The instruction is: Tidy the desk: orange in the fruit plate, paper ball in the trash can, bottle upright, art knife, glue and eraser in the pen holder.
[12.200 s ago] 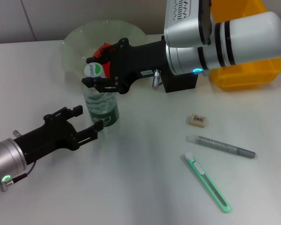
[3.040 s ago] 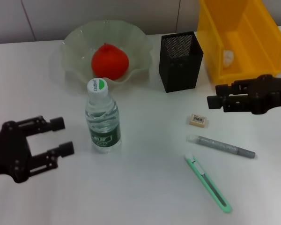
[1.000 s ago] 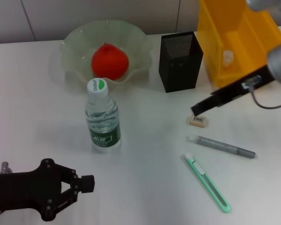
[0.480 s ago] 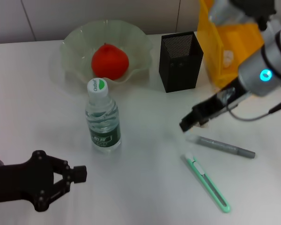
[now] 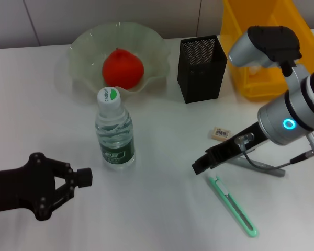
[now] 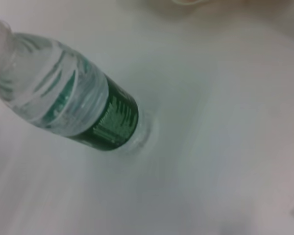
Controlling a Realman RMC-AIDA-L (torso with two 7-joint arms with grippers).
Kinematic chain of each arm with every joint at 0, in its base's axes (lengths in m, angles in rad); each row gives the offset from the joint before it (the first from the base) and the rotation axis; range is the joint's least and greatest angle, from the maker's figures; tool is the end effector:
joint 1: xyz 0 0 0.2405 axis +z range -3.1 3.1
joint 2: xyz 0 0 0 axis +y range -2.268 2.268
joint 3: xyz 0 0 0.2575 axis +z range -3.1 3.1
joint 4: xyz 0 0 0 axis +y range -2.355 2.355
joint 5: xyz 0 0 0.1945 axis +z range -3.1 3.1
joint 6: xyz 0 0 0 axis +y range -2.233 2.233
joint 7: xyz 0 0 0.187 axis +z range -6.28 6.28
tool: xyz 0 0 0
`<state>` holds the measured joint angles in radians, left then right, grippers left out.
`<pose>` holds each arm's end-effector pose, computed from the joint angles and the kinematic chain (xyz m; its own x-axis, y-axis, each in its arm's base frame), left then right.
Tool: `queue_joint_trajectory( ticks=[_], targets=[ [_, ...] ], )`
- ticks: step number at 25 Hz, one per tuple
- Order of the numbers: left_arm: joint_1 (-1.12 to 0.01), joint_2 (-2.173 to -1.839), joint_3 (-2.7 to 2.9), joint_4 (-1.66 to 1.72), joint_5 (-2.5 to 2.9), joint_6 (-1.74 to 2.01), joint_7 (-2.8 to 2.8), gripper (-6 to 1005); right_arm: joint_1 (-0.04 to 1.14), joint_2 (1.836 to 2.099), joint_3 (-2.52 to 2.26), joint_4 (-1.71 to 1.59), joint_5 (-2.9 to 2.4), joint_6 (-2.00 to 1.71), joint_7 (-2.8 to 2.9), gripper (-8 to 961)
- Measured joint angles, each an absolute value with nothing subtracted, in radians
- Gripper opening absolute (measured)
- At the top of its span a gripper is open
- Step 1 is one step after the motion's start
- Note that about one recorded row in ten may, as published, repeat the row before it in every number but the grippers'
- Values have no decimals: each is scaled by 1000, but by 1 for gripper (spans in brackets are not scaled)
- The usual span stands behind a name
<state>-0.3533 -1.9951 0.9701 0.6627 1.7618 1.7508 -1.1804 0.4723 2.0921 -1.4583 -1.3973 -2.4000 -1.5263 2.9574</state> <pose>-0.2494 0.2637 -0.0256 0.8259 0.1966 0.5283 0.2568 -0.9655 -0.0422 0.1978 0.3133 -0.0643 0.4396 -0.8982 0.0021 -0.8573 -0.4202 -0.2974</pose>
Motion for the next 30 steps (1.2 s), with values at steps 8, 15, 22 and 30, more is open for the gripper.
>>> queue_joint_trajectory(
  ticks=[8, 15, 22, 30],
  targets=[
    [-367, -2000, 946, 663, 1761, 1751, -1183, 35, 519, 2092, -1387, -1395, -2463, -1585, 2962, 398],
    [-379, -2002, 908, 662, 1760, 1753, -1192, 35, 668, 2091, -1307, -1278, -2530, -1633, 2963, 398],
    [-406, -2008, 867, 649, 1758, 1742, -1218, 35, 813, 2084, -1287, -1148, -2627, -1634, 2962, 398],
    [-435, -2010, 797, 604, 1758, 1737, -1209, 35, 899, 2083, -1232, -1065, -2684, -1649, 2961, 399]
  ],
)
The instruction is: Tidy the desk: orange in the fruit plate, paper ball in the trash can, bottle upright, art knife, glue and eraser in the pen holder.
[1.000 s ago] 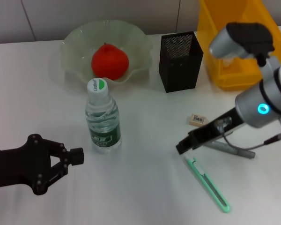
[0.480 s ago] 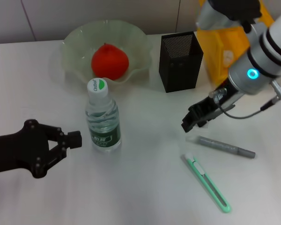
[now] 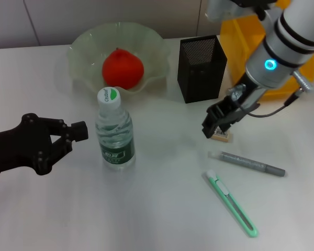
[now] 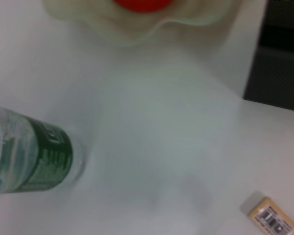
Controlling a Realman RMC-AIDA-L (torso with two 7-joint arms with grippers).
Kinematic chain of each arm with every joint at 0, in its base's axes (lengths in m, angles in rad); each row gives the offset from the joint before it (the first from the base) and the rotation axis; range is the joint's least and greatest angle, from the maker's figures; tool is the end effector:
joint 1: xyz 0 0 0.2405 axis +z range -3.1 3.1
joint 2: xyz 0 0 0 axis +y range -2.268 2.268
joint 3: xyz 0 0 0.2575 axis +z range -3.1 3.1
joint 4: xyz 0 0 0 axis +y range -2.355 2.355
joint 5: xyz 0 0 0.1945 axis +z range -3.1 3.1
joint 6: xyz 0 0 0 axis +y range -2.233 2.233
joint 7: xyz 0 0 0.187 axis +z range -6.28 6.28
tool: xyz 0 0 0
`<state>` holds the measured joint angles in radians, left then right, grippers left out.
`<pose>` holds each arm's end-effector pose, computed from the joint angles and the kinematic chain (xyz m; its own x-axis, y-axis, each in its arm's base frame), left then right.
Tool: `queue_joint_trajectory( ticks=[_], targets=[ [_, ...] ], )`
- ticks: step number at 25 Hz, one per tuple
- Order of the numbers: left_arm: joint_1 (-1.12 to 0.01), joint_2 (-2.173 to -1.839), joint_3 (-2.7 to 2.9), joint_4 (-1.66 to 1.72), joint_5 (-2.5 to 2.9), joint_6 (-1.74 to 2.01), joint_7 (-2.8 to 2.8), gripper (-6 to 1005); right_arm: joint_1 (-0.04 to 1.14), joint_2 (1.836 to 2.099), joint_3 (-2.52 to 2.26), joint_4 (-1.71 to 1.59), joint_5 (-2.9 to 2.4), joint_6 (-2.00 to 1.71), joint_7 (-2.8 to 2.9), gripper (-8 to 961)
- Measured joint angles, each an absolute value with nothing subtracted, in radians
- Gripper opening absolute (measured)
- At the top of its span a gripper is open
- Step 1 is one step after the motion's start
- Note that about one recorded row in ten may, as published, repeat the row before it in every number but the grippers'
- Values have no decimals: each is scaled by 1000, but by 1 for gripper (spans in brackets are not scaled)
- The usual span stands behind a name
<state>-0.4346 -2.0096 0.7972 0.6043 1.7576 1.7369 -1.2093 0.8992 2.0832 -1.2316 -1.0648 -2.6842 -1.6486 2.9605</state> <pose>-0.2326 0.2986 -0.0108 0.7539 0.1868 0.6298 0.3254 -0.9390 -0.1110 0.1726 0.3768 -0.0458 0.4040 -0.9042 0.1386 -0.7775 -0.4193 -0.4687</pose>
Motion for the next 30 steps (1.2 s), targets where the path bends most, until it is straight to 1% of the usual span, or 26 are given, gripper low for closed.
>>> queue_joint_trajectory(
  ticks=[6, 18, 22, 27, 30],
  targets=[
    [-440, -2004, 773, 602, 1758, 1735, -1210, 35, 929, 2091, -1227, -1036, -2677, -1658, 2961, 399],
    [-431, -2014, 736, 598, 1764, 1733, -1215, 35, 900, 2092, -1297, -1094, -2609, -1755, 2961, 399],
    [-426, -2003, 739, 598, 1765, 1737, -1219, 35, 887, 2092, -1301, -1119, -2592, -1775, 2961, 399],
    [-425, -1986, 740, 598, 1766, 1740, -1229, 35, 903, 2092, -1302, -1101, -2594, -1789, 2961, 399],
    [-425, -1985, 740, 598, 1766, 1740, -1229, 35, 918, 2092, -1302, -1070, -2594, -1789, 2961, 399]
  ],
)
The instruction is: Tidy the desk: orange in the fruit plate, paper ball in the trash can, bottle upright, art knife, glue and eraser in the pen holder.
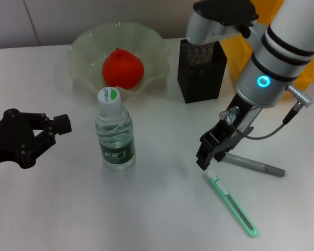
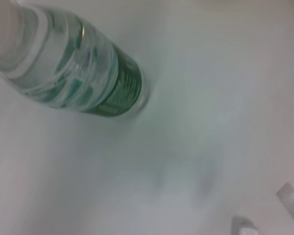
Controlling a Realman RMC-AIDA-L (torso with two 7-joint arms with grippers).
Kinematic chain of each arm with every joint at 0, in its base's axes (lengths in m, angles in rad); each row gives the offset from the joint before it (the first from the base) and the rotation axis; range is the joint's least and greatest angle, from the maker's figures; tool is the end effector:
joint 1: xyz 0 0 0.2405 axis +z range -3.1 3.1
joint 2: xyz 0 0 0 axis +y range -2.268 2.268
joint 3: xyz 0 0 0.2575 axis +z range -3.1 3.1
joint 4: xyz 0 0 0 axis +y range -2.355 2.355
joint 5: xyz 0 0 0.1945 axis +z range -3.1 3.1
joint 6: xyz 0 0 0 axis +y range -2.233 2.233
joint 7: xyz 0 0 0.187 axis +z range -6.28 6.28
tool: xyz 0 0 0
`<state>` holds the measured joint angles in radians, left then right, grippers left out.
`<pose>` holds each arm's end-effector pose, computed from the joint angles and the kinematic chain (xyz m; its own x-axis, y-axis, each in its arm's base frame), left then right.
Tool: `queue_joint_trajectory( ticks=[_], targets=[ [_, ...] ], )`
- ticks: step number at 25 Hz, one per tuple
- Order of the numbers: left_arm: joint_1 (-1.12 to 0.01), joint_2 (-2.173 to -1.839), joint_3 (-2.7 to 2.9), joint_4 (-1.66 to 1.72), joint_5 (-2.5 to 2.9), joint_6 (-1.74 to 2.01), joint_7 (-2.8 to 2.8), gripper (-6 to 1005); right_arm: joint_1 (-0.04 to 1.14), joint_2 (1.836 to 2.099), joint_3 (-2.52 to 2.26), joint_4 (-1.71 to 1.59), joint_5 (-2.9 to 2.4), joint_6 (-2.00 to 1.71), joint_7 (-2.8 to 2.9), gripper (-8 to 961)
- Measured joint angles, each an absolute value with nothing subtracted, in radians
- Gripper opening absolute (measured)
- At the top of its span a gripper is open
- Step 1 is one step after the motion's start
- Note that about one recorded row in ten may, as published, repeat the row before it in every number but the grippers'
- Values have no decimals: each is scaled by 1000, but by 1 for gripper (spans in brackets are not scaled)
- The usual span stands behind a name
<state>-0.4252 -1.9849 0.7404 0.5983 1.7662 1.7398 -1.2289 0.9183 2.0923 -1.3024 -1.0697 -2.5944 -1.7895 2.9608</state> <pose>-0.2437 0.3030 0.0050 0.7419 0.2018 0.6394 0.3723 -0.9171 -0.1426 0.1575 0.3431 -0.0583 0.3976 -0.8651 0.3059 -0.7819 -0.4939 -0.3803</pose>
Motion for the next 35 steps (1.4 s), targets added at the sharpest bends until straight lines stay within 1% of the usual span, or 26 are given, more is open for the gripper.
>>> queue_joint_trajectory(
  ticks=[14, 27, 35],
  targets=[
    [-431, -1988, 743, 598, 1769, 1733, -1221, 35, 930, 2092, -1312, -950, -2639, -1735, 2961, 400],
    [-439, -1993, 738, 598, 1768, 1716, -1216, 35, 975, 2092, -1365, -854, -2655, -1657, 2961, 400],
    [-440, -1995, 735, 598, 1767, 1714, -1216, 35, 980, 2092, -1375, -819, -2621, -1639, 2959, 398]
  ],
)
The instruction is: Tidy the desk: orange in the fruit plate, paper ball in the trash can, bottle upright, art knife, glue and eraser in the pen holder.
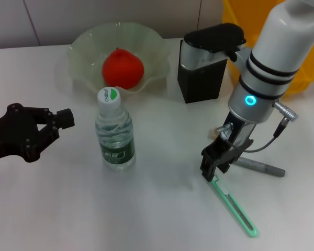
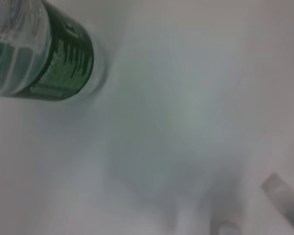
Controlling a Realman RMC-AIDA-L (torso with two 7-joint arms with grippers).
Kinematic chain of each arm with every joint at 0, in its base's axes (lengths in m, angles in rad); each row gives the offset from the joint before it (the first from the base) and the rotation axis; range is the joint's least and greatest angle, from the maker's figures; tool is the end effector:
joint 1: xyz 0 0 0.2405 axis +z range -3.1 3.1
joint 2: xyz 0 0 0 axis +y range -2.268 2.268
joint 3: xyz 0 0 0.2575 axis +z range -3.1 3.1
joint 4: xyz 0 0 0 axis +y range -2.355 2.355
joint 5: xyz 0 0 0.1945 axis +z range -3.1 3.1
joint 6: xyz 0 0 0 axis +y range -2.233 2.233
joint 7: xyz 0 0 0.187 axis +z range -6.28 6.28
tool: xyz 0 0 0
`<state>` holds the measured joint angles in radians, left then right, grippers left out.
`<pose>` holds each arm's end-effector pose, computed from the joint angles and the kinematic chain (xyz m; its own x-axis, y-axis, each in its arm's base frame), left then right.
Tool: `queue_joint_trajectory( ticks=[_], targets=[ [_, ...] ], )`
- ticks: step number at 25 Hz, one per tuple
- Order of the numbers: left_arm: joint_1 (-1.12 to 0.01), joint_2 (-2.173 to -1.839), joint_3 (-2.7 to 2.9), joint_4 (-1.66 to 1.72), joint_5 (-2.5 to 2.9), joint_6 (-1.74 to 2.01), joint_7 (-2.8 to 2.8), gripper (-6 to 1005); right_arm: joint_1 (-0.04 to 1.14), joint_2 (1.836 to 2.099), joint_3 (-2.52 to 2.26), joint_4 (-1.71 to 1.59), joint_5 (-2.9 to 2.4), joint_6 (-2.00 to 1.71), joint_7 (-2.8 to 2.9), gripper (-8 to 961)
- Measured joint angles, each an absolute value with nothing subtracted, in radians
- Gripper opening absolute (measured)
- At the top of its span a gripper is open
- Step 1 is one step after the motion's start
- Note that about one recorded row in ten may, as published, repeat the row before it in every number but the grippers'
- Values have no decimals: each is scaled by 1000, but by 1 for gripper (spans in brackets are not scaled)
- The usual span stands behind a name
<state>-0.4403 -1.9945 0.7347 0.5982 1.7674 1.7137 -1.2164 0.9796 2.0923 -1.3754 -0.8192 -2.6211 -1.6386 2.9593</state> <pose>-0.2402 0.3100 0.0020 0.7475 0.1841 0.6382 0.3666 -0.9156 -0.1652 0.1844 0.3463 -0.0837 0.3322 -0.8720 0.3595 -0.7624 -0.4727 -0.4419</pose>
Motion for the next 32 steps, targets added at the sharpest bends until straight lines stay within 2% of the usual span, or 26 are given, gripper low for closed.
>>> queue_joint_trajectory(
  ticks=[15, 32],
  targets=[
    [-440, -1996, 735, 598, 1765, 1712, -1216, 35, 992, 2092, -1416, -804, -2608, -1635, 2960, 394],
    [-440, -1996, 733, 598, 1760, 1712, -1209, 35, 1000, 2092, -1427, -764, -2611, -1634, 2960, 348]
  ],
)
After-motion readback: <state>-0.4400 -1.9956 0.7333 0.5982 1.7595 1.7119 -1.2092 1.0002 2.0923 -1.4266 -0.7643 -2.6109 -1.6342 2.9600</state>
